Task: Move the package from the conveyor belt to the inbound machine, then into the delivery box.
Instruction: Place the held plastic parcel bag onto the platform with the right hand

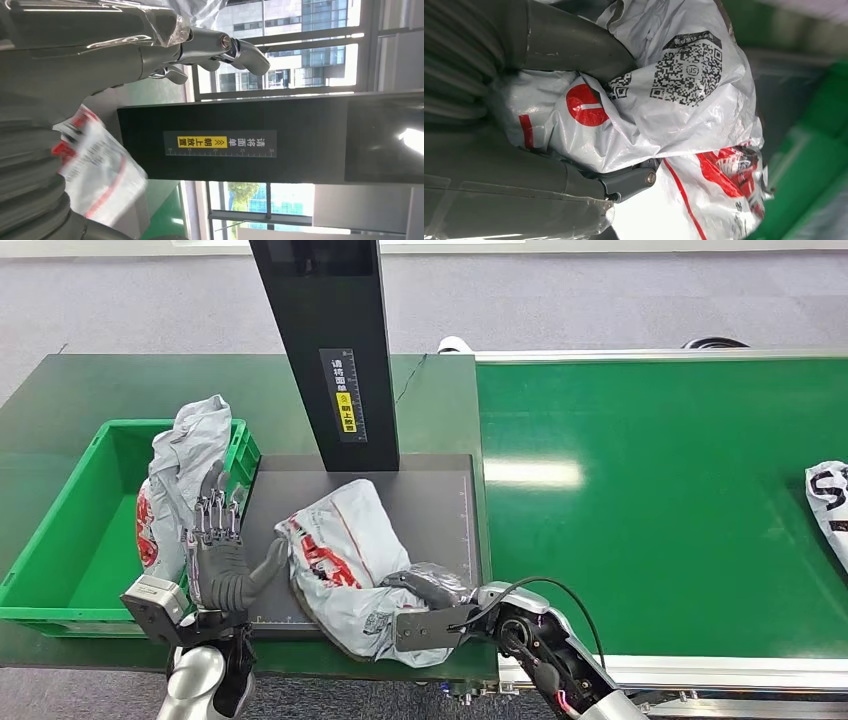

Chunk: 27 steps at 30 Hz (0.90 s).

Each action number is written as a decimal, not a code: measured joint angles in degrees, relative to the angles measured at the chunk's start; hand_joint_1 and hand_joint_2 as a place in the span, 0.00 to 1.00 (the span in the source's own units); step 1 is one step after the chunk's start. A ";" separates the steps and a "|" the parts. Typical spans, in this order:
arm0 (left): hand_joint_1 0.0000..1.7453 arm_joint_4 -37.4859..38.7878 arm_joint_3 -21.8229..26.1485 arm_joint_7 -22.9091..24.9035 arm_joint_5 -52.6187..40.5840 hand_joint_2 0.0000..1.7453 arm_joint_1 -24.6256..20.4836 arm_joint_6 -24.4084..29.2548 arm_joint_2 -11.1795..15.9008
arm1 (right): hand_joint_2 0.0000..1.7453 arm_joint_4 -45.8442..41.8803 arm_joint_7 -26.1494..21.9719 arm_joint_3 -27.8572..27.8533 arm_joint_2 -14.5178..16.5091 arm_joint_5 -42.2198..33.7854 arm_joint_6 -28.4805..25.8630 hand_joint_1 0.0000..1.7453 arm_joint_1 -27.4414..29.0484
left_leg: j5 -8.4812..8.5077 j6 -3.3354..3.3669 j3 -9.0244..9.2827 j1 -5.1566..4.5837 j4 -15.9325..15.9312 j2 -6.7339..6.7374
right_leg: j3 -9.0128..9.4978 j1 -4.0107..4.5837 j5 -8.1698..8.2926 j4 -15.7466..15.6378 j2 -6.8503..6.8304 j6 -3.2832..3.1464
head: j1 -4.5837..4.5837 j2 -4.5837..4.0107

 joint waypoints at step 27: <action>0.00 0.39 0.17 -0.10 -0.05 1.00 0.99 -1.56 1.13 | 1.00 5.01 -7.96 5.37 0.13 -11.40 -2.65 0.00 -4.15 | 0.00 0.00 -0.08 0.00 0.01 -0.03 | -0.04 0.00 0.00 0.00 -0.01 0.00 | 0.00 0.00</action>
